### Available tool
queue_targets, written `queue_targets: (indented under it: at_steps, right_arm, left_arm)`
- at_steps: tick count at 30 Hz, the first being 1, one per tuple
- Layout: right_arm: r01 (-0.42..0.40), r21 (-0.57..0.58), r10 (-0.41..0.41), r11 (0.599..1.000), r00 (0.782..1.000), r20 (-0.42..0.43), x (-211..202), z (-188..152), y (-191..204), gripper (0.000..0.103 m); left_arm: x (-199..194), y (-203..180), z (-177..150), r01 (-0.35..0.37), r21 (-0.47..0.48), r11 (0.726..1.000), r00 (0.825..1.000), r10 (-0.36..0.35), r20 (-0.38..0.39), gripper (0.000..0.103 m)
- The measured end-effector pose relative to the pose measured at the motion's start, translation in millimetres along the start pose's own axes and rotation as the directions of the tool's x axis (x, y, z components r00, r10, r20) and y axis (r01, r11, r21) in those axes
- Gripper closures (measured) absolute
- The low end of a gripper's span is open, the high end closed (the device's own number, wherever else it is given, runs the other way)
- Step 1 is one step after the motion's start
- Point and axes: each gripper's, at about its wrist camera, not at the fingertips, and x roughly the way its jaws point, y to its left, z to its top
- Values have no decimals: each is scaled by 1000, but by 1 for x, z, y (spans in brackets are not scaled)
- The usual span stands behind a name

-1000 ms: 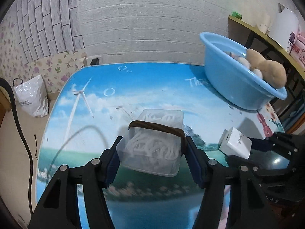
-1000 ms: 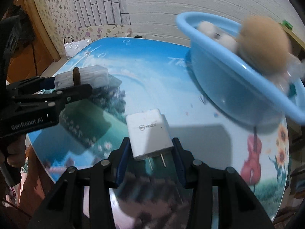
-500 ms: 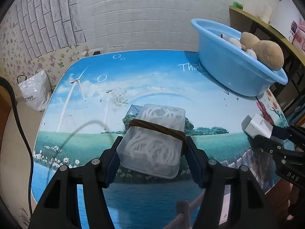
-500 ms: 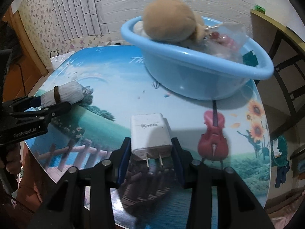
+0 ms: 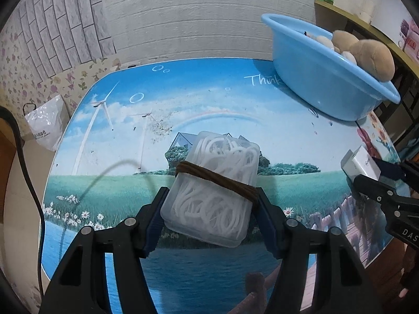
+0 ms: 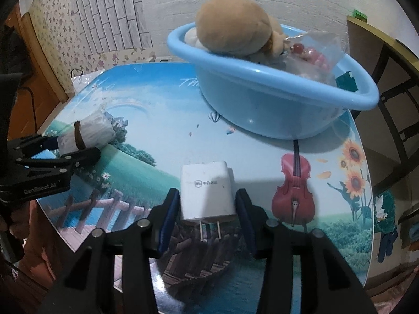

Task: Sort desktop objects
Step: 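Grasp the white charger plug with the right tool while the left holds the cable box, then carry the cable box and charger plug over the blue basin with both tools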

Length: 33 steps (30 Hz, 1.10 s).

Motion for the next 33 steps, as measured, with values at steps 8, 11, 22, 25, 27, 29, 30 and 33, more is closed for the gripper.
queue_targets:
  at_steps: [8, 11, 22, 25, 27, 29, 30, 33]
  right_arm:
    - [-1, -43, 1, 999, 1000, 7, 11, 5, 3, 53]
    - [4, -45, -3, 999, 1000, 20, 15, 9, 3, 51]
    - [-13, -12, 13, 1000, 1000, 24, 10, 10, -4, 66]
    - [-23, -20, 23, 1000, 999, 23, 5, 9, -2, 66]
    - [-34, -27, 35, 999, 999, 27, 1, 9, 0, 66]
    - [-44, -38, 45, 998, 999, 29, -3, 9, 3, 66]
    - [-46, -46, 48, 998, 998, 33, -5, 10, 6, 66]
    - [-57, -67, 61, 996, 997, 47, -13, 13, 10, 66]
  left_arm:
    - [1, -4, -1, 21, 35, 999, 1000, -21, 15, 24]
    - [3, -4, -2, 28, 50, 998, 999, -29, 30, 18]
    - [0, 3, 3, 49, 32, 998, 997, -50, 51, 44]
    - [-3, 5, 3, 49, 18, 999, 997, -50, 52, 44]
    - [-8, 6, 5, 50, 13, 999, 997, -50, 60, 44]
    - [-15, 6, 8, 45, 14, 999, 996, -46, 74, 44]
    - [-18, 5, 9, 45, 14, 999, 996, -46, 80, 44]
    - [-26, 6, 12, 50, 6, 999, 994, -51, 99, 44]
